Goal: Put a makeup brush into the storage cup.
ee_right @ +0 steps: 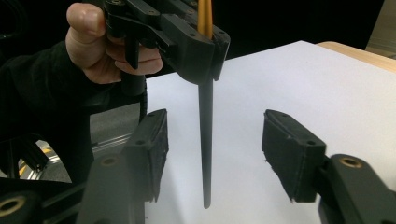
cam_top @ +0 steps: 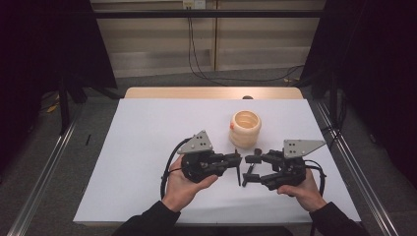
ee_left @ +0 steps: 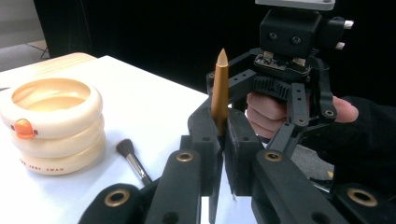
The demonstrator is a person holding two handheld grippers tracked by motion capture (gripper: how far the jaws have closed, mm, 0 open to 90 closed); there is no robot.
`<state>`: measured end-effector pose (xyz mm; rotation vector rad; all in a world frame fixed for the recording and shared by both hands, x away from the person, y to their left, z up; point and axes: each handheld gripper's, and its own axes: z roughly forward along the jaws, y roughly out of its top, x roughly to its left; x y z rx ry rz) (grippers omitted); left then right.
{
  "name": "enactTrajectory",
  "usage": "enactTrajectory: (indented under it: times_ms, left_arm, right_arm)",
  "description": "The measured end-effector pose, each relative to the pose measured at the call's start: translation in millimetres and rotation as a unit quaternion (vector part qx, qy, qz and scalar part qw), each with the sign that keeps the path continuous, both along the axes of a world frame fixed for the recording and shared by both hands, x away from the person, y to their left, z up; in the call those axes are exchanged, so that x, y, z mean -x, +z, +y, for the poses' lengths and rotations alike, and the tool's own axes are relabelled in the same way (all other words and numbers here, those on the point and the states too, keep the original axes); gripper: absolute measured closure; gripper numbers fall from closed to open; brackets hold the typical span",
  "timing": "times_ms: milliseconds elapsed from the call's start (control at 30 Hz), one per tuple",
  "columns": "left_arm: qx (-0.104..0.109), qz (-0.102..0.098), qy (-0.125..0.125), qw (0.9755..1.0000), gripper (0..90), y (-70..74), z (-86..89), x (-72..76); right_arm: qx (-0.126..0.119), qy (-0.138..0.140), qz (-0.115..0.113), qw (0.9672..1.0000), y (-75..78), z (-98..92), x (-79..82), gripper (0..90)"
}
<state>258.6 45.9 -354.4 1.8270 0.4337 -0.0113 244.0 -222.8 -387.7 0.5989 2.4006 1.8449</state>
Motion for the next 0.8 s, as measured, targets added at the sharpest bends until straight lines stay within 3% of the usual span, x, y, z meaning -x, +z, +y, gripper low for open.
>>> enactTrajectory:
  times_ms: [467,800]
  left_arm:
    - [-0.003,0.003,-0.017,0.9999,84.0,-3.8,-8.1,4.0]
    - [-0.001,0.011,-0.019,0.9998,84.0,-7.7,-10.9,4.1]
  right_arm:
    - [0.009,0.019,0.021,0.9996,-3.9,10.0,-0.5,70.2]
    - [0.008,0.024,0.020,0.9995,-5.1,12.7,-0.5,78.7]
